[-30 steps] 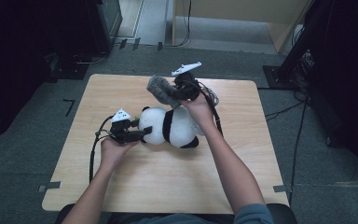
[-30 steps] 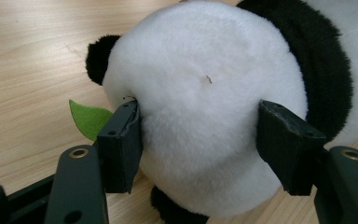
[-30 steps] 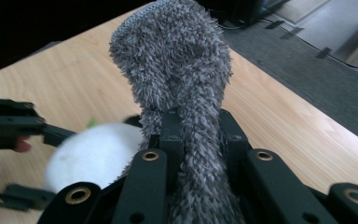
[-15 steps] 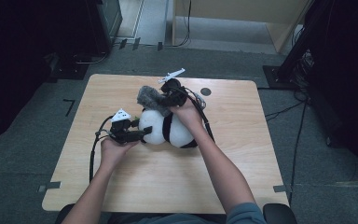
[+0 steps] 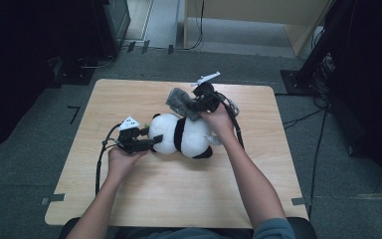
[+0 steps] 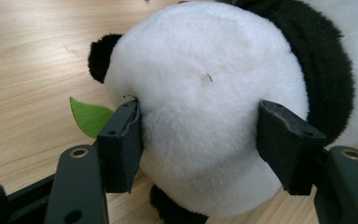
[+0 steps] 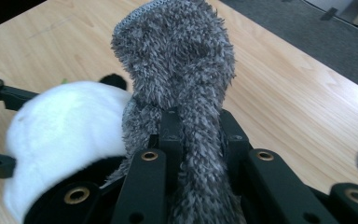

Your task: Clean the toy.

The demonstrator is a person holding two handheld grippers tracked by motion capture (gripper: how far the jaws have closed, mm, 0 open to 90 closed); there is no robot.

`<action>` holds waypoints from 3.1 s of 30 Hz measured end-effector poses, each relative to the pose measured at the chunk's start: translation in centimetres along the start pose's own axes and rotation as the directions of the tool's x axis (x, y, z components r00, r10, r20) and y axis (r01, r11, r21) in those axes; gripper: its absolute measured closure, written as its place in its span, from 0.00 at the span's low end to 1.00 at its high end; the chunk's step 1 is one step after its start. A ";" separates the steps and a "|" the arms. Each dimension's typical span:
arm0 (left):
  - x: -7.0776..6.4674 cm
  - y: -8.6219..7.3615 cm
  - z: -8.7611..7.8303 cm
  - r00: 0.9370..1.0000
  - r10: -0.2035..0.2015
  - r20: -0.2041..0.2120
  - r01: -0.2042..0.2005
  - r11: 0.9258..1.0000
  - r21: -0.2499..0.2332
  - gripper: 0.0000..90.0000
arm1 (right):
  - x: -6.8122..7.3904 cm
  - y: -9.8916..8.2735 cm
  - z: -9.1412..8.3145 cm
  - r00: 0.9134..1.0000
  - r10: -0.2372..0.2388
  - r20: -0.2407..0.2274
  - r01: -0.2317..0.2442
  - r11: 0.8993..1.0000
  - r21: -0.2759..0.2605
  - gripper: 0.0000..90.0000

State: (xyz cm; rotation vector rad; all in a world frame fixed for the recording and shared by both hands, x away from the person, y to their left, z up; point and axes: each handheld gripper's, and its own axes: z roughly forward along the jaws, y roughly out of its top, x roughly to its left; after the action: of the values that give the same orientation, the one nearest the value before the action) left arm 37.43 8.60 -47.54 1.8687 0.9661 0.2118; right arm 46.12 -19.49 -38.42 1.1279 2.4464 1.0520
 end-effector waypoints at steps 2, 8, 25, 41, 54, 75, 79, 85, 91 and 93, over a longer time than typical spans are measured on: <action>0.0 0.0 0.0 1.000 0.000 0.001 0.000 1.000 -0.001 0.39 | -0.7 -0.4 -0.6 1.000 0.008 0.008 -0.008 1.000 -0.001 0.85; 0.1 0.0 0.0 1.000 -0.003 0.004 0.003 1.000 -0.002 0.39 | -2.5 -1.9 -1.7 0.998 0.043 0.044 -0.043 0.999 -0.007 0.85; 0.1 -0.2 0.0 1.000 0.000 0.007 0.000 1.000 -0.011 0.38 | -5.0 -4.4 -4.6 0.992 0.089 0.089 -0.086 0.996 -0.035 0.86; 0.0 -0.1 -0.1 1.000 0.014 -0.003 -0.014 1.000 -0.011 0.39 | 2.0 1.1 -5.9 0.999 -0.007 -0.040 0.004 0.996 -0.090 0.86; 0.0 -0.1 -0.1 1.000 0.014 -0.004 -0.014 1.000 -0.012 0.39 | 8.2 3.2 -1.0 0.984 -0.065 -0.165 0.055 0.996 -0.066 0.85; 0.0 -0.2 0.0 1.000 0.003 0.000 -0.003 1.000 -0.015 0.39 | 5.9 -0.4 -1.4 0.992 -0.019 -0.129 0.016 1.000 -0.022 0.85; 0.0 -0.2 0.0 1.000 0.003 0.001 -0.003 1.000 -0.016 0.39 | 5.3 -1.1 -2.7 0.992 -0.014 -0.124 0.010 1.000 -0.030 0.85; 0.0 -0.2 0.0 1.000 0.004 0.001 -0.004 1.000 -0.016 0.39 | 4.2 -2.2 -4.7 0.993 0.009 -0.118 -0.014 0.999 -0.046 0.85; 0.0 -0.2 0.0 1.000 0.003 0.001 -0.003 1.000 -0.015 0.39 | 2.8 -3.8 -7.1 0.994 0.029 -0.103 -0.036 0.997 -0.064 0.85; 0.0 -0.2 0.0 1.000 0.005 -0.001 -0.005 1.000 -0.016 0.39 | 2.2 -4.5 -7.7 0.995 0.042 -0.095 -0.048 0.997 -0.064 0.85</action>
State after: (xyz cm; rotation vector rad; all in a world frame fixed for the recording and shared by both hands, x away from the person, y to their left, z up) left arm 37.36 8.69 -47.67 1.8566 0.9574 0.2232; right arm 38.36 -23.73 -35.94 1.1419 2.4472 1.2170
